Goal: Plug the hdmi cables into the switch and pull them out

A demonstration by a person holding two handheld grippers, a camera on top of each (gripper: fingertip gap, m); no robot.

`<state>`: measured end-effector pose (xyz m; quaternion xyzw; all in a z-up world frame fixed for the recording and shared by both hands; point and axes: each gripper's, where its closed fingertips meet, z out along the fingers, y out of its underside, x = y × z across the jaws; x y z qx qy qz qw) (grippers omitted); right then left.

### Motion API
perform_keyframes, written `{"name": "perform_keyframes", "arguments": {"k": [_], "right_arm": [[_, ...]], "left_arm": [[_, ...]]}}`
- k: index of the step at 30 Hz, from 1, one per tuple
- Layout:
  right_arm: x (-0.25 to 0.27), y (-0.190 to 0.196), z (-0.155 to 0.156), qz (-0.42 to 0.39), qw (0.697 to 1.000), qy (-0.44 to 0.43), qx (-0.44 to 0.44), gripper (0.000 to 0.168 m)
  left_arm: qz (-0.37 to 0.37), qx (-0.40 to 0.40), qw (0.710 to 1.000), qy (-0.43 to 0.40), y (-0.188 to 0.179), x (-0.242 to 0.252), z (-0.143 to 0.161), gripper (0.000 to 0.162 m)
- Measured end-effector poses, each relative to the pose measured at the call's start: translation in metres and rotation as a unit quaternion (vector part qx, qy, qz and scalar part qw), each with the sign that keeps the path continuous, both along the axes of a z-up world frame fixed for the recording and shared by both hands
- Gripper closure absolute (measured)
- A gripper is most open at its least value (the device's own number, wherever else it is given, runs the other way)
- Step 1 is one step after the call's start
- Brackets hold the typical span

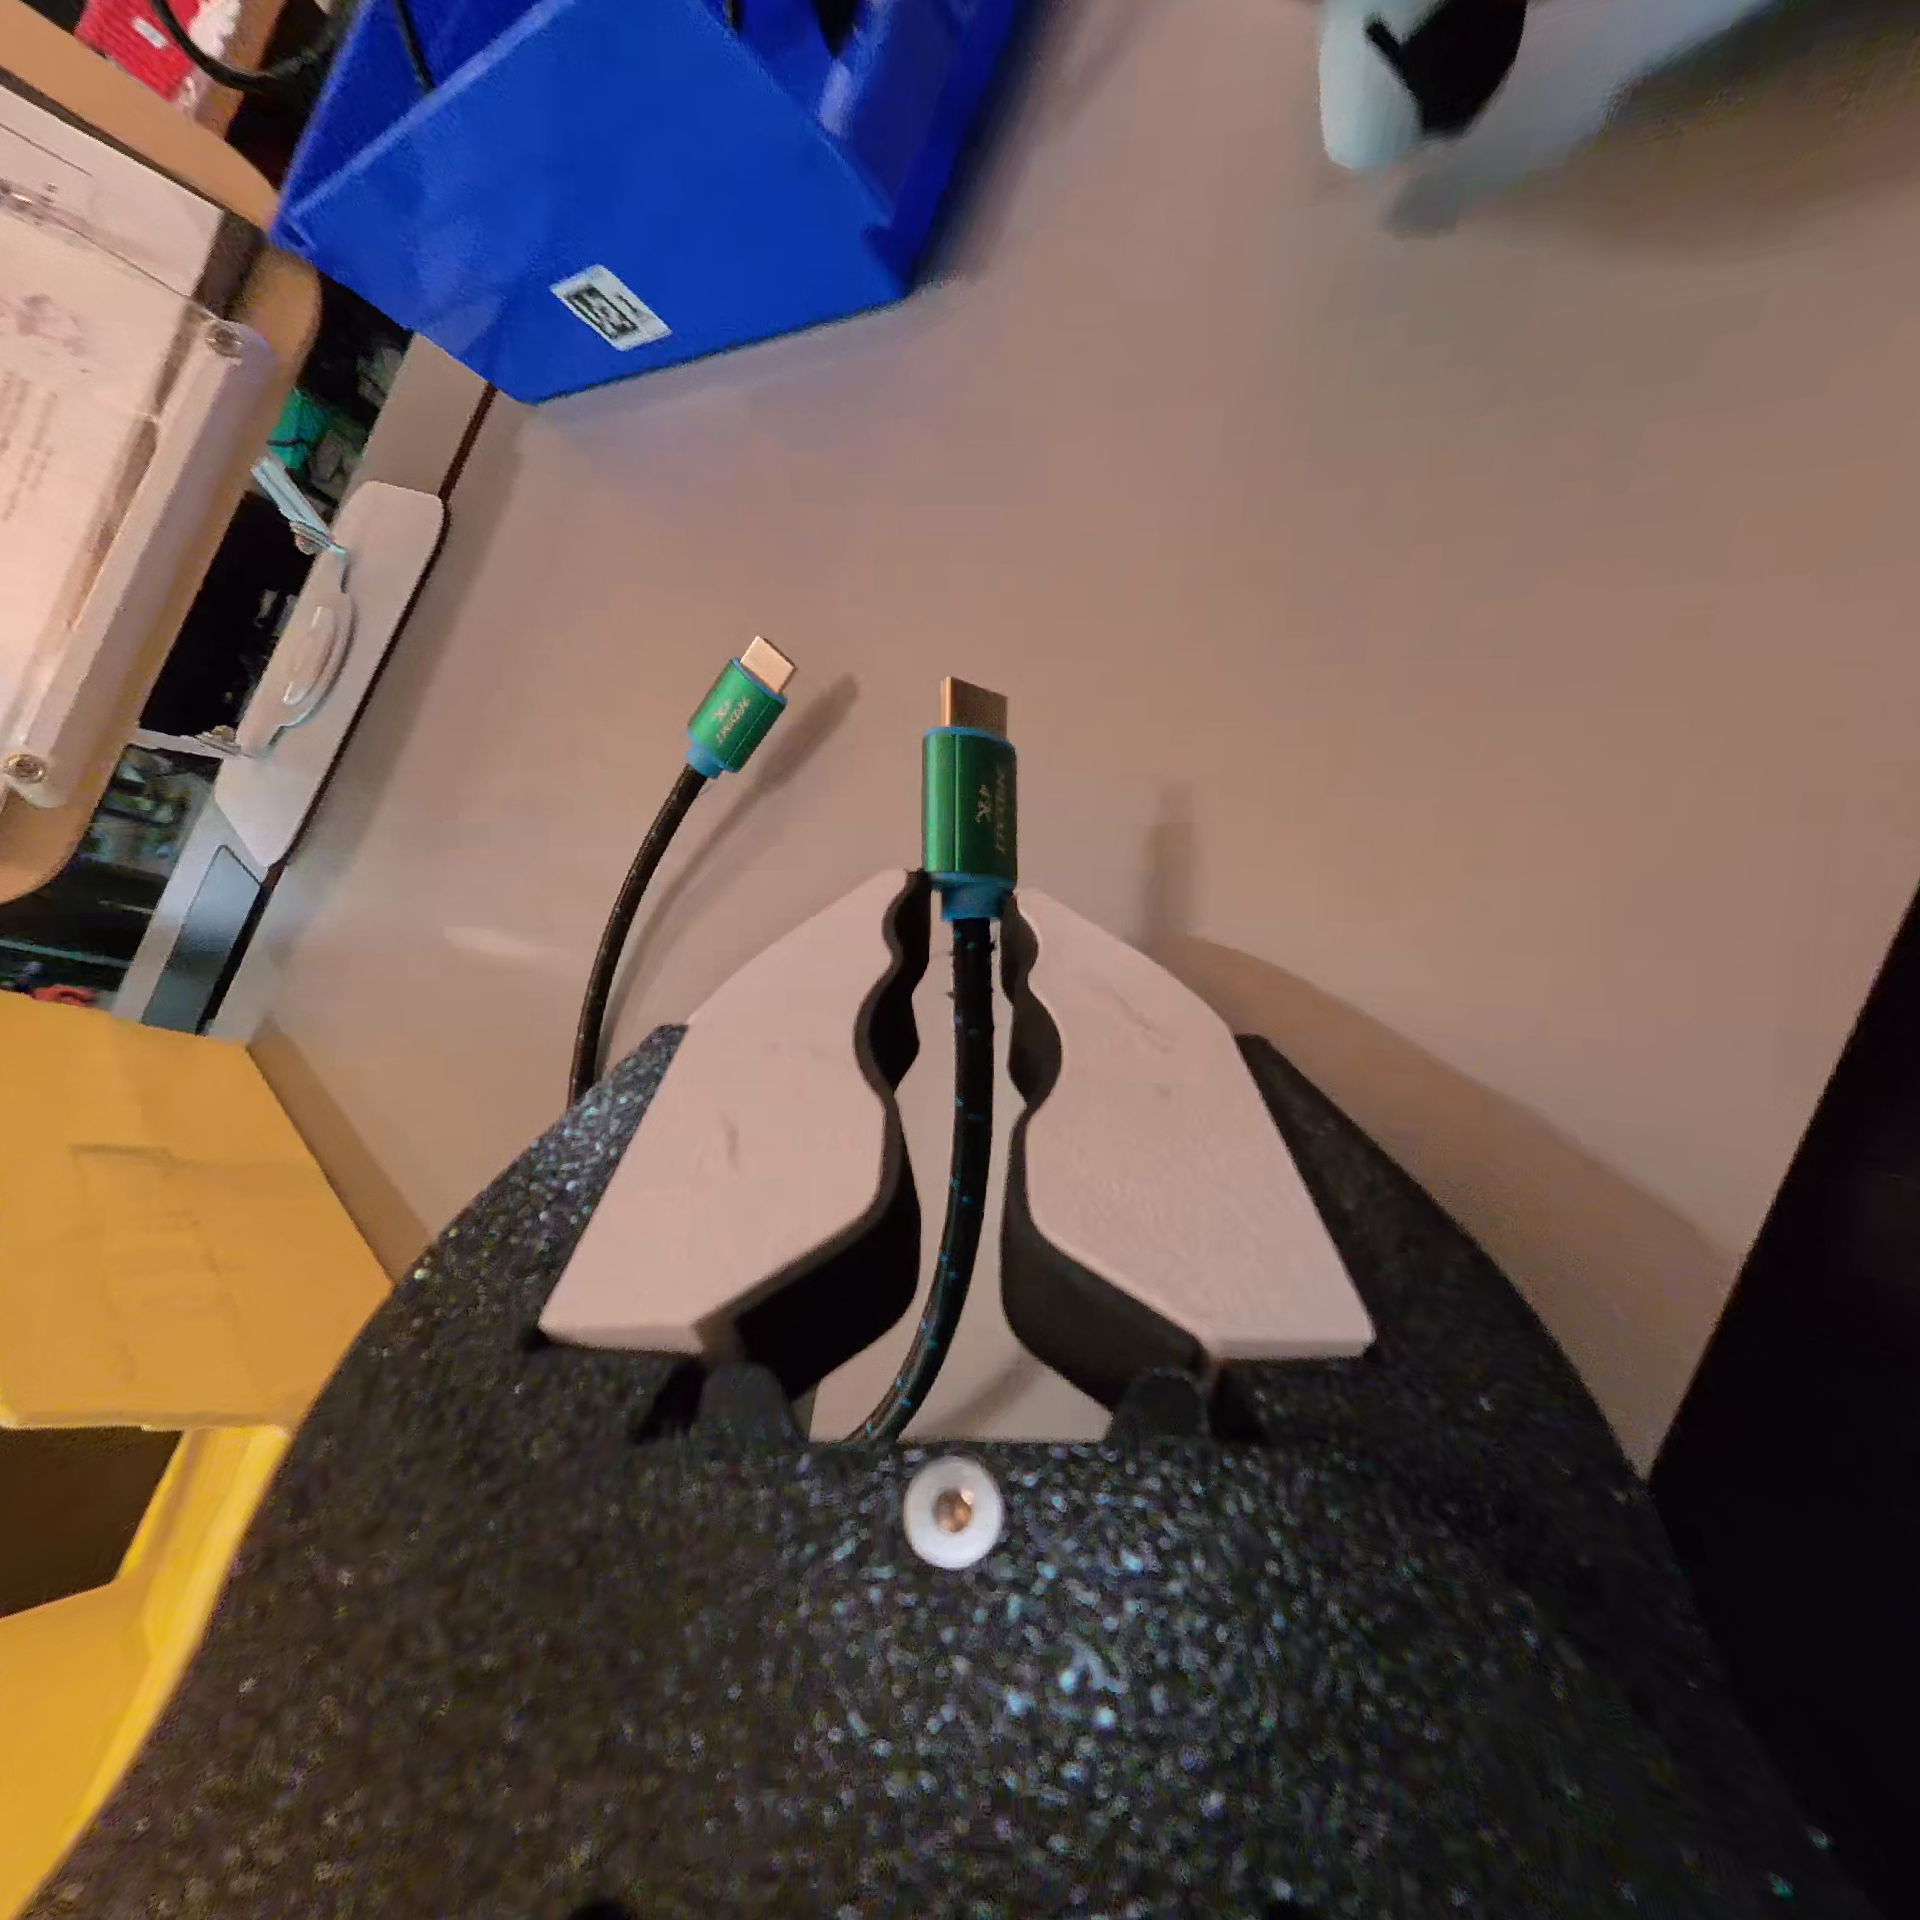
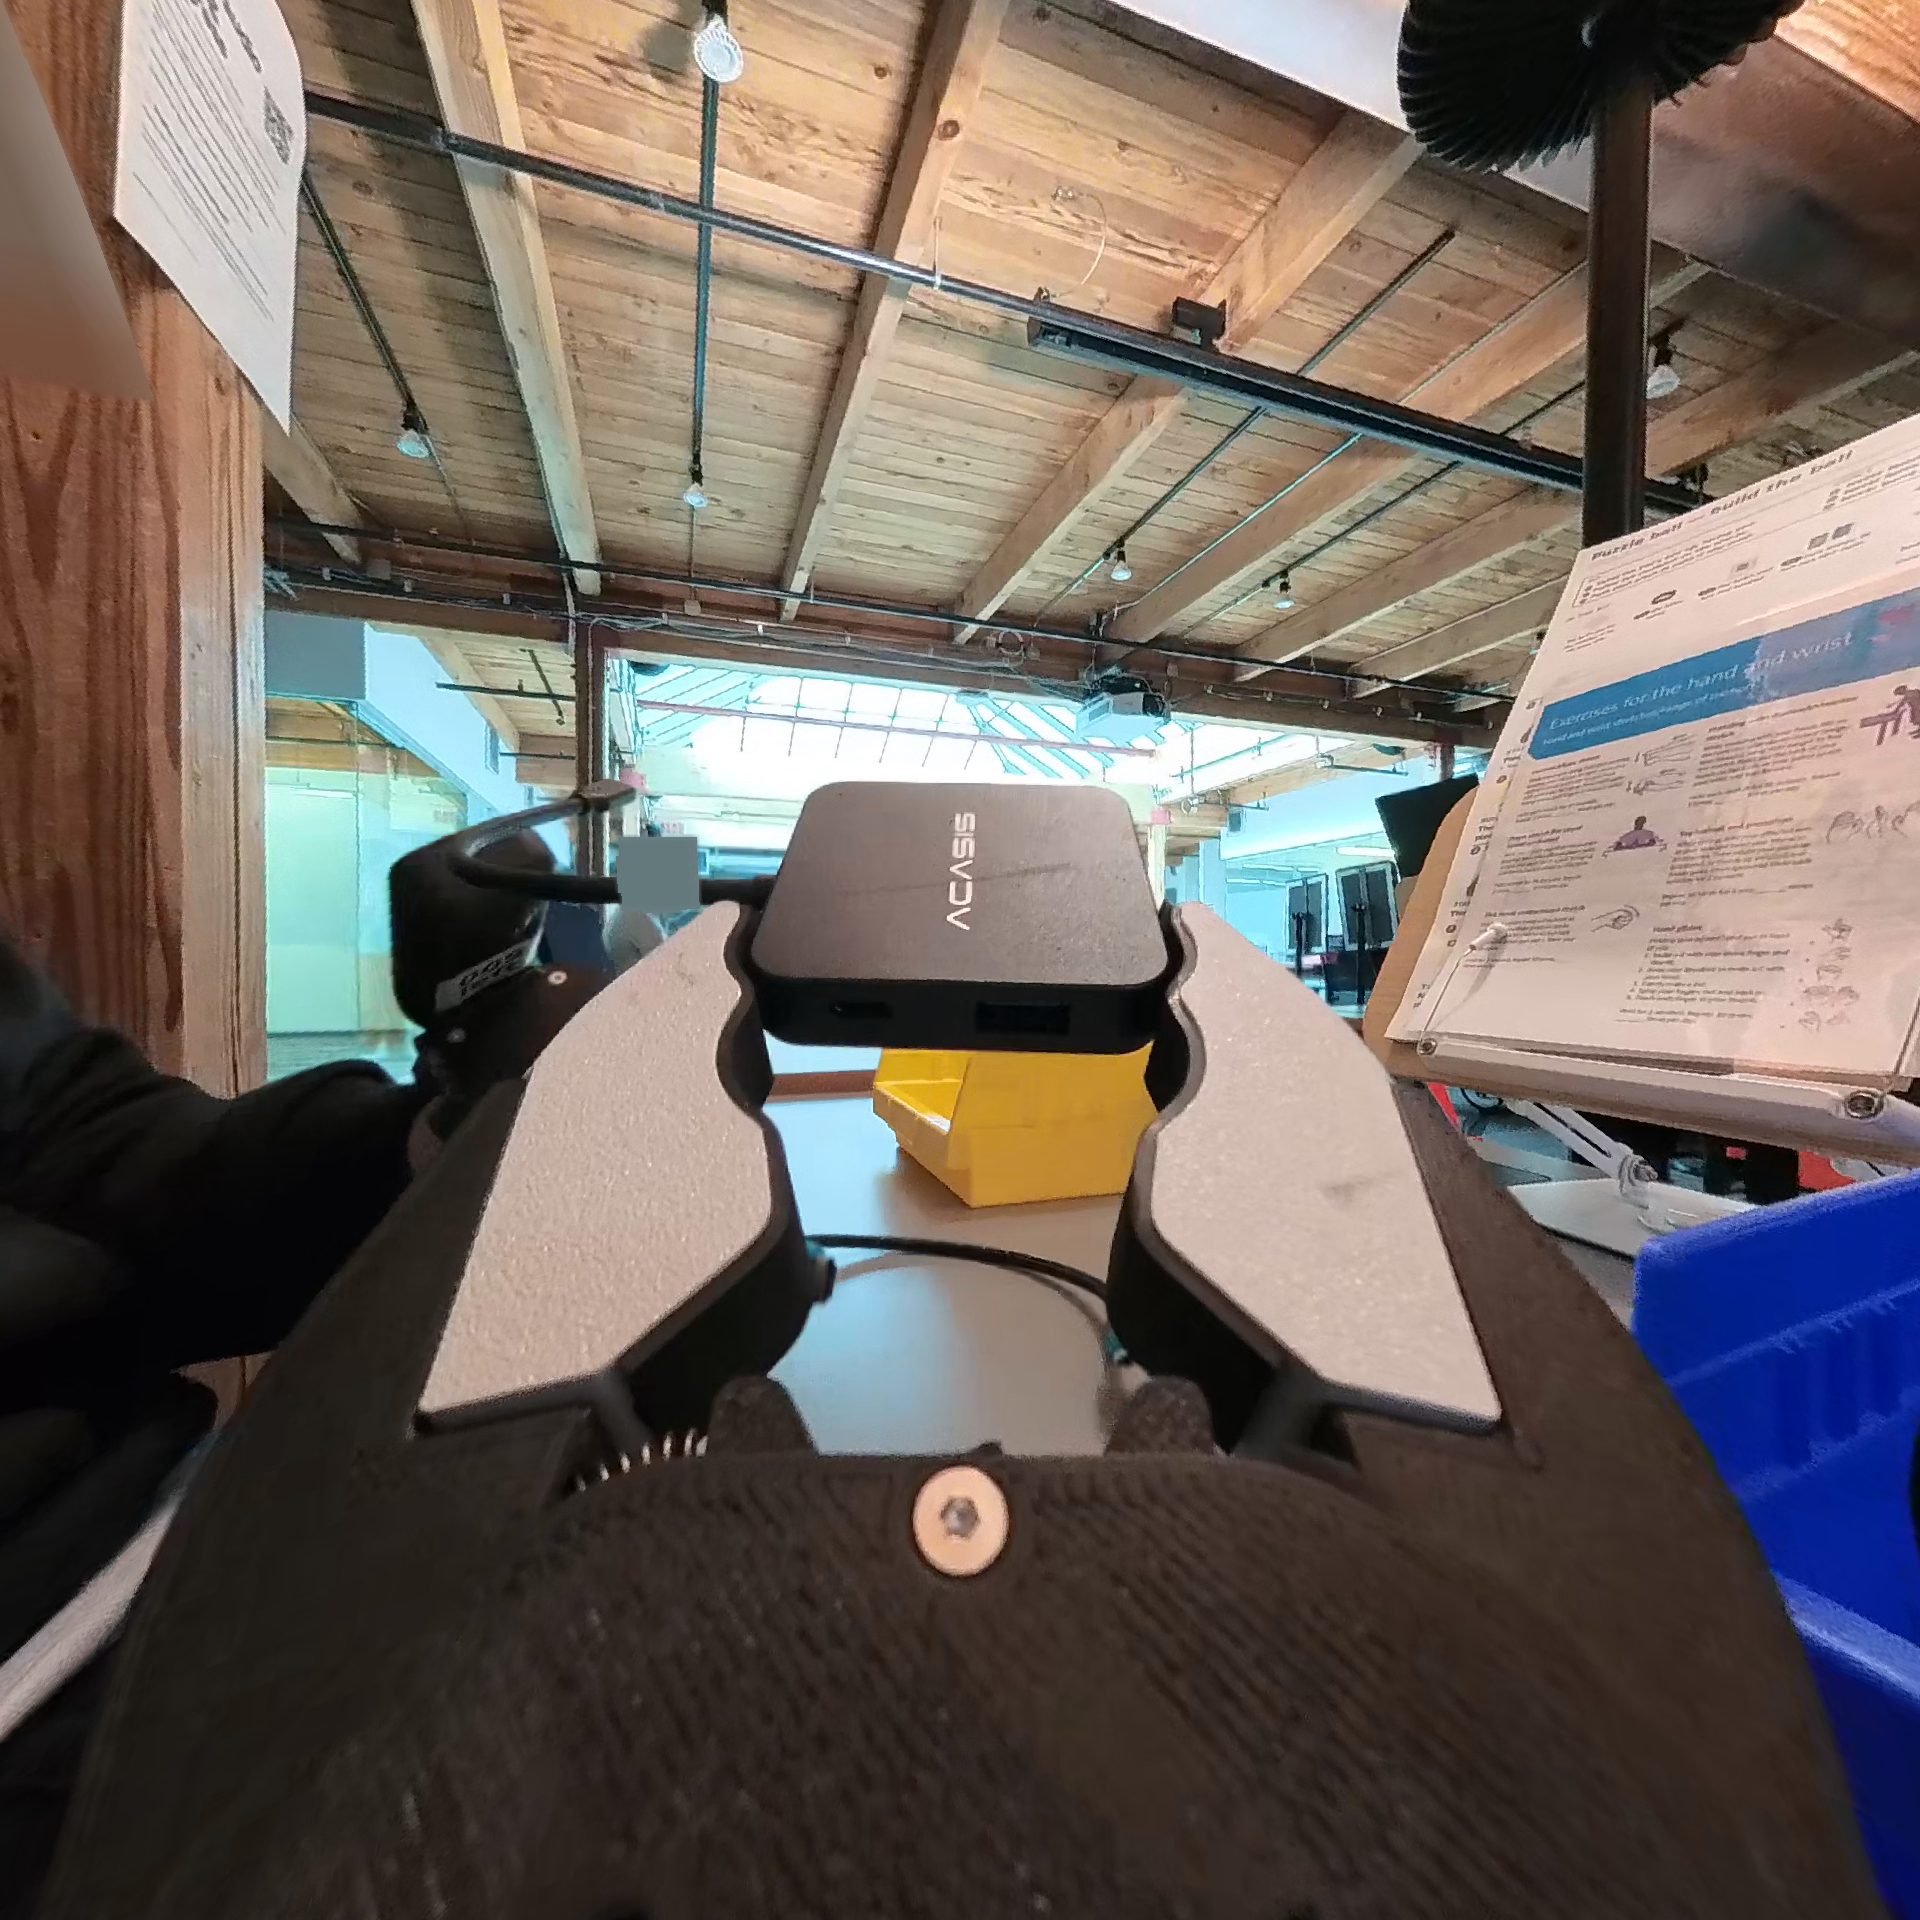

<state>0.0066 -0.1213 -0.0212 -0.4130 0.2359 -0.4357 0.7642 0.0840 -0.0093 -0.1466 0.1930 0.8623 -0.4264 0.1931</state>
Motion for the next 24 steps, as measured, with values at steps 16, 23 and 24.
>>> {"name": "perform_keyframes", "arguments": {"k": [16, 23, 24], "right_arm": [[-0.014, 0.001, 0.010, 0.044, 0.998, -0.031, 0.026, 0.096], [-0.015, 0.002, 0.011, 0.050, 0.998, -0.033, 0.028, 0.096], [-0.015, 0.003, 0.010, 0.050, 0.998, -0.033, 0.027, 0.096]], "left_arm": [[-0.117, -0.131, 0.872, 0.457, 0.032, -0.001, 0.107, 0.149], [-0.103, -0.187, 0.741, 0.636, 0.036, 0.045, 0.116, 0.150], [-0.094, -0.199, 0.742, 0.633, 0.037, 0.055, 0.116, 0.150]]}}
